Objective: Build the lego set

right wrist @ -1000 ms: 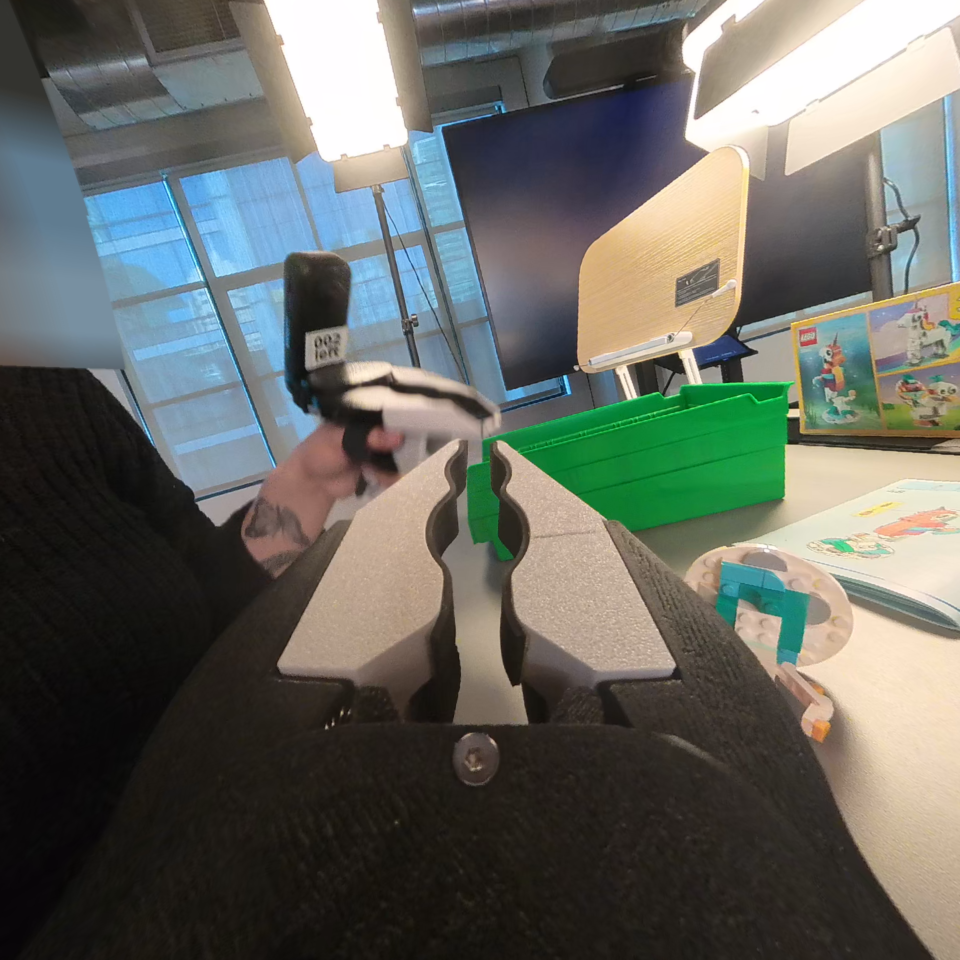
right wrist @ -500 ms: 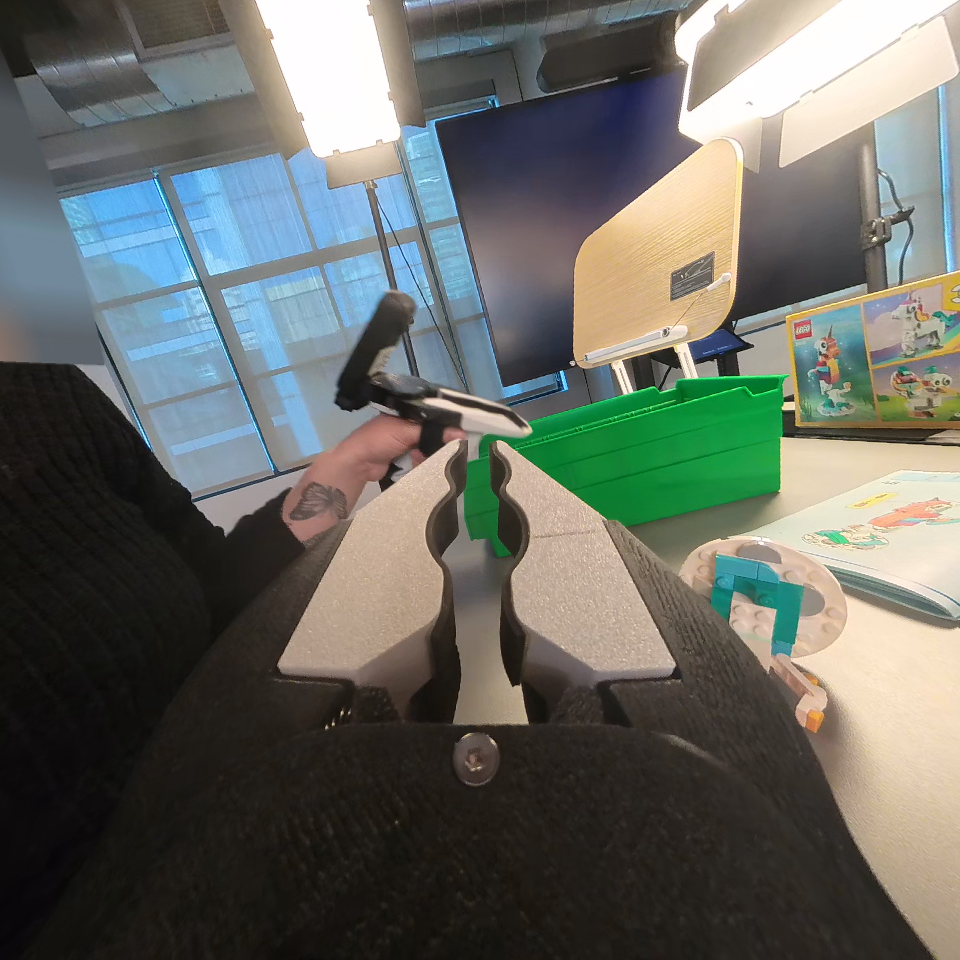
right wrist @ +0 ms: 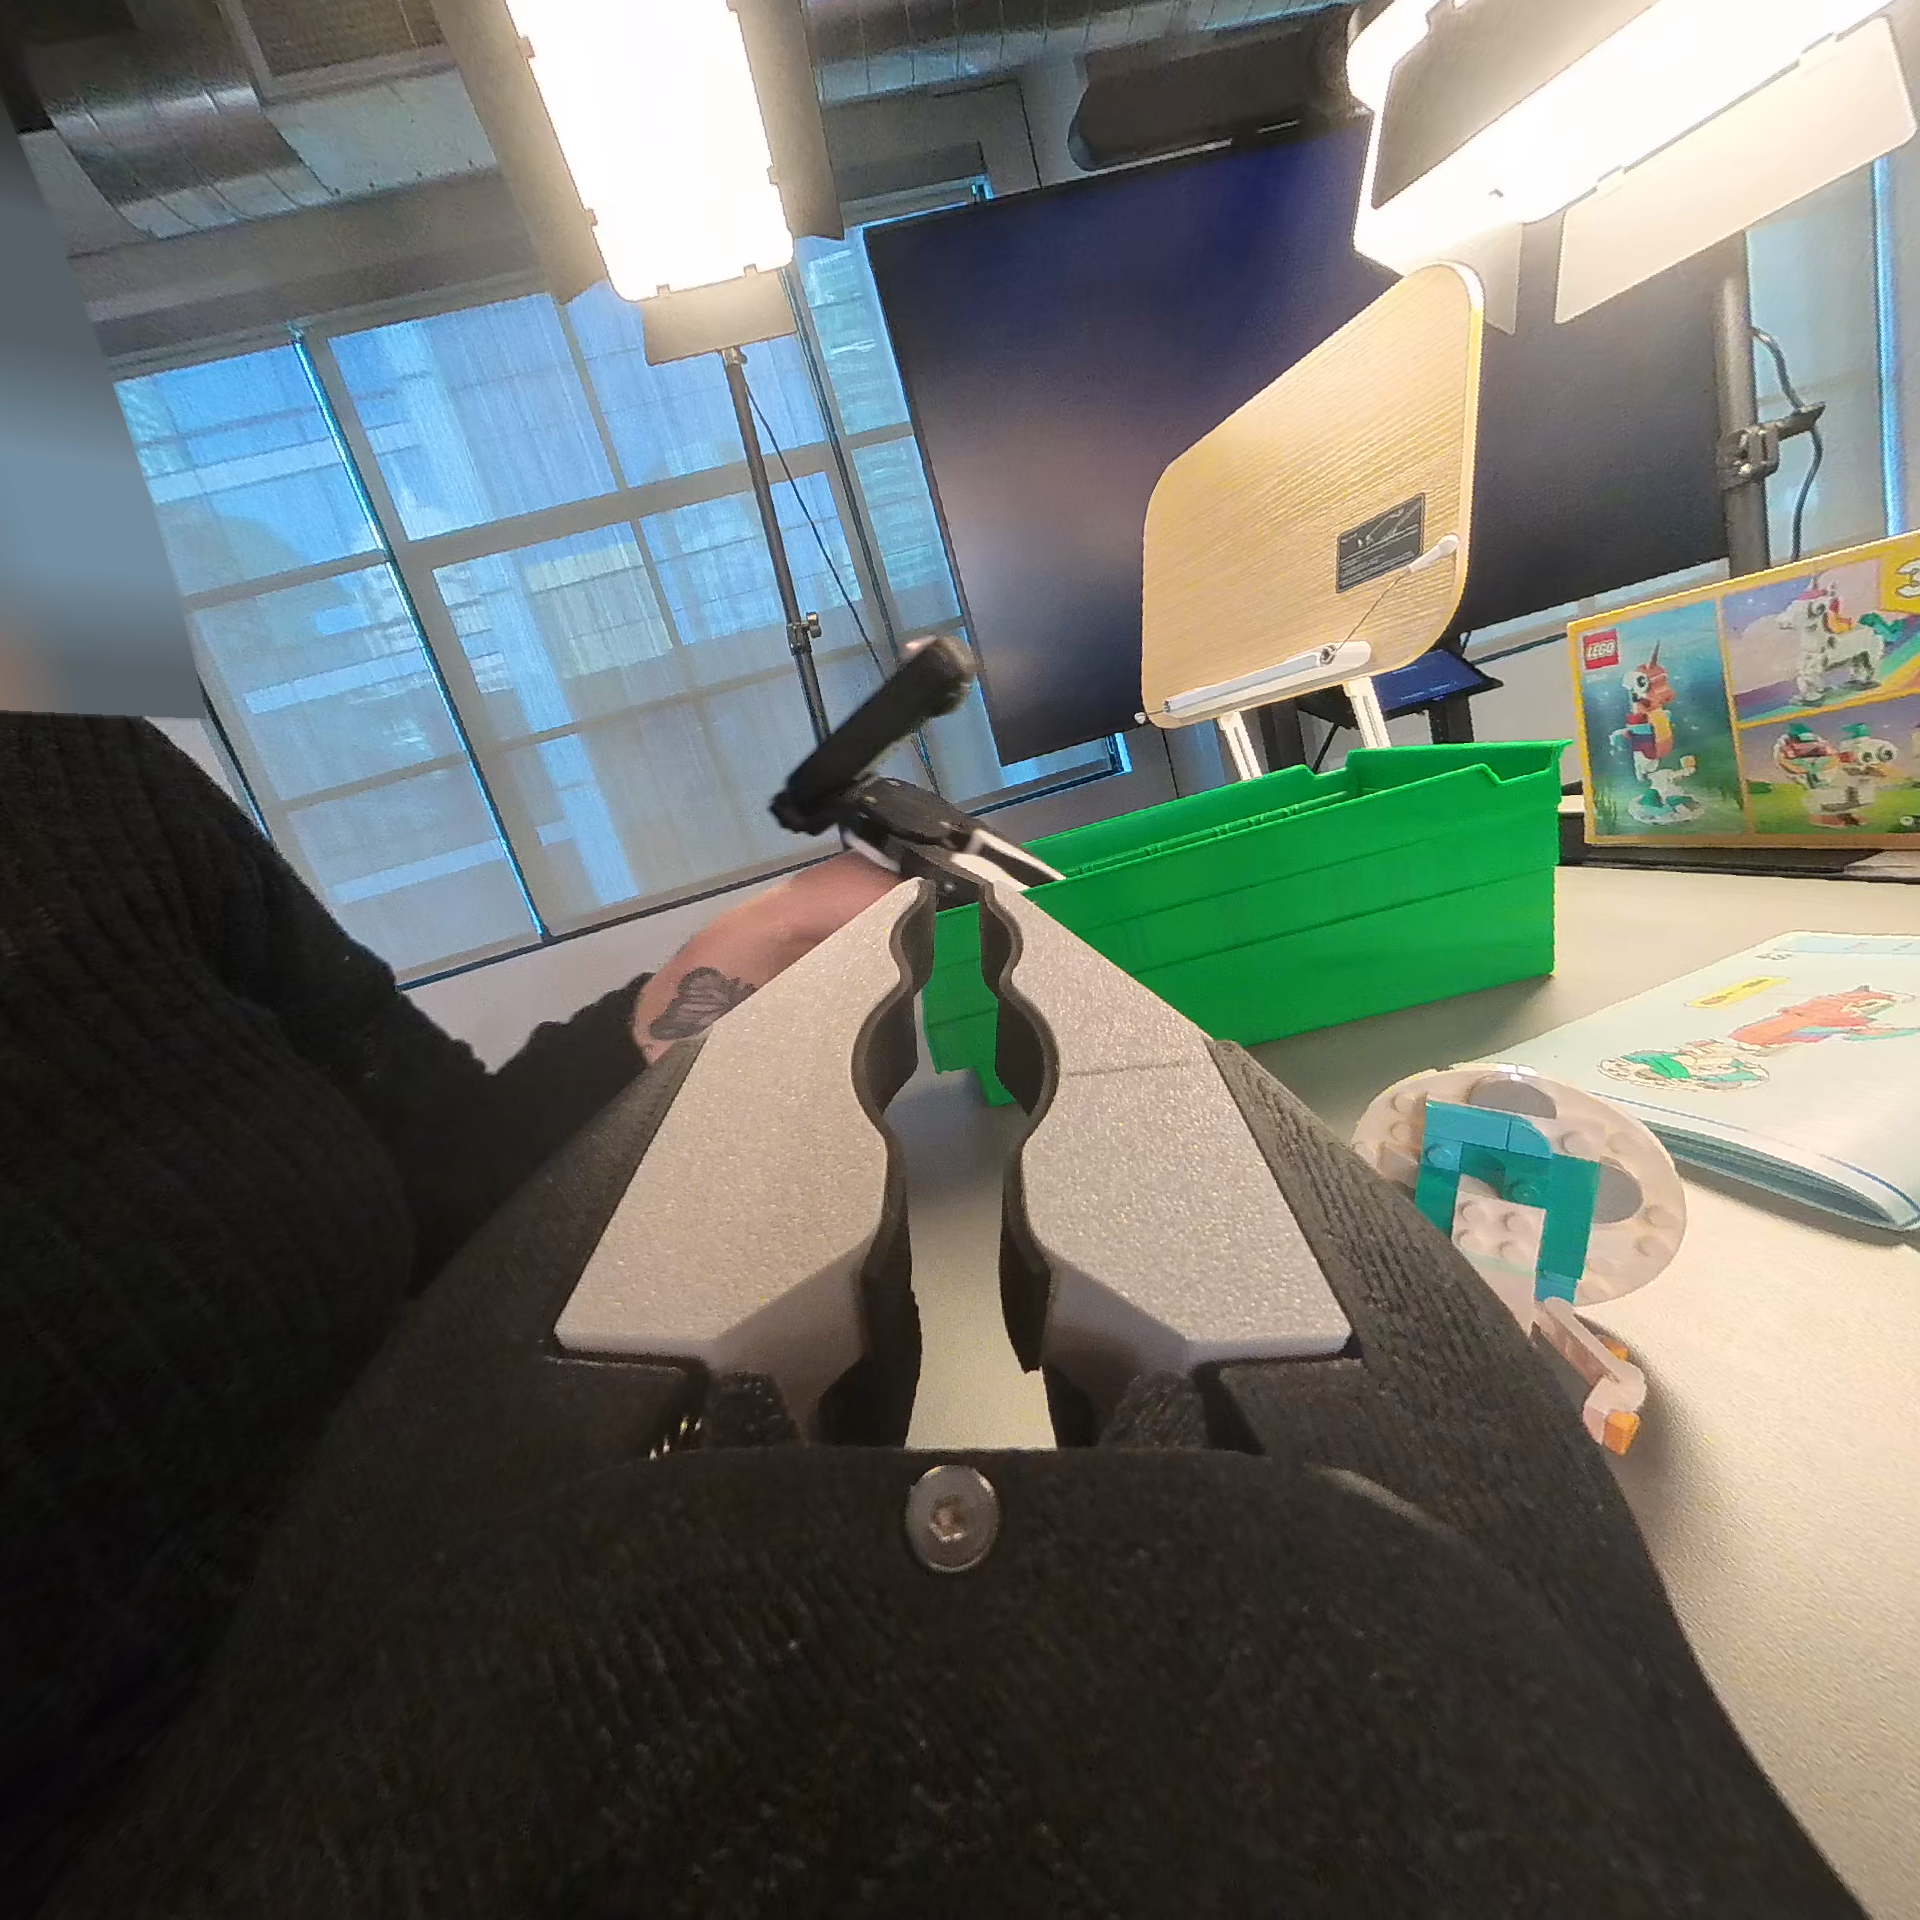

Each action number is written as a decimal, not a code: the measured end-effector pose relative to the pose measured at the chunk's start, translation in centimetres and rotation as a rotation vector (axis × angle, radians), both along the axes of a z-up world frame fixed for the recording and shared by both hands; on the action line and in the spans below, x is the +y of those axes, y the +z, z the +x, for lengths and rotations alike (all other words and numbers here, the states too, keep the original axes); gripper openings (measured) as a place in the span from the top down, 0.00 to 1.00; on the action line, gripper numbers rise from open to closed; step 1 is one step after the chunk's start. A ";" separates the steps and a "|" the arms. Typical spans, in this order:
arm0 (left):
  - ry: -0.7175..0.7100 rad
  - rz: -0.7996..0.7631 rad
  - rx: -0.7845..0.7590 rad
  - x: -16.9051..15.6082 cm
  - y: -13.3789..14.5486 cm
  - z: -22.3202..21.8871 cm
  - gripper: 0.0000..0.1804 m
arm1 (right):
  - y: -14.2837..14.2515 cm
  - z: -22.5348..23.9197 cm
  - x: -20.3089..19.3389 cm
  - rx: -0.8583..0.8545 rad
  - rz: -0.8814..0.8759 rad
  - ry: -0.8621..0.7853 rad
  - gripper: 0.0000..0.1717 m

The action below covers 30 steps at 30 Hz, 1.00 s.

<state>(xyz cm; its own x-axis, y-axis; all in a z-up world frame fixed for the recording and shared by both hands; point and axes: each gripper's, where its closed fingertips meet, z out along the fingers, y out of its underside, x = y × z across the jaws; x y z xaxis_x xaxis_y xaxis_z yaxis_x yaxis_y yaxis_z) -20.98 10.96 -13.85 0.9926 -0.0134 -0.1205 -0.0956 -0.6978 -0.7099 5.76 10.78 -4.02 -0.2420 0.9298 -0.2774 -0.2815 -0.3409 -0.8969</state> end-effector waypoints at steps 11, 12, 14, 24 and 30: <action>-0.012 -0.134 0.019 0.8 -2.6 -0.6 0.93 | 0.0 0.0 0.0 0.001 0.003 -0.002 0.96; -0.013 -0.139 0.017 0.8 -2.7 -0.7 0.93 | 0.0 0.0 0.0 0.002 0.004 -0.002 0.96; -0.008 -0.162 0.017 0.7 -3.0 -0.8 0.93 | 0.1 0.0 0.0 0.003 0.004 -0.002 0.96; -0.002 -0.199 0.035 0.5 -3.5 -0.9 0.93 | 0.2 0.2 0.0 0.009 0.005 -0.004 0.97; -0.003 -0.210 0.044 0.5 -3.6 -0.9 0.92 | 0.2 0.2 0.0 0.010 0.006 -0.004 0.97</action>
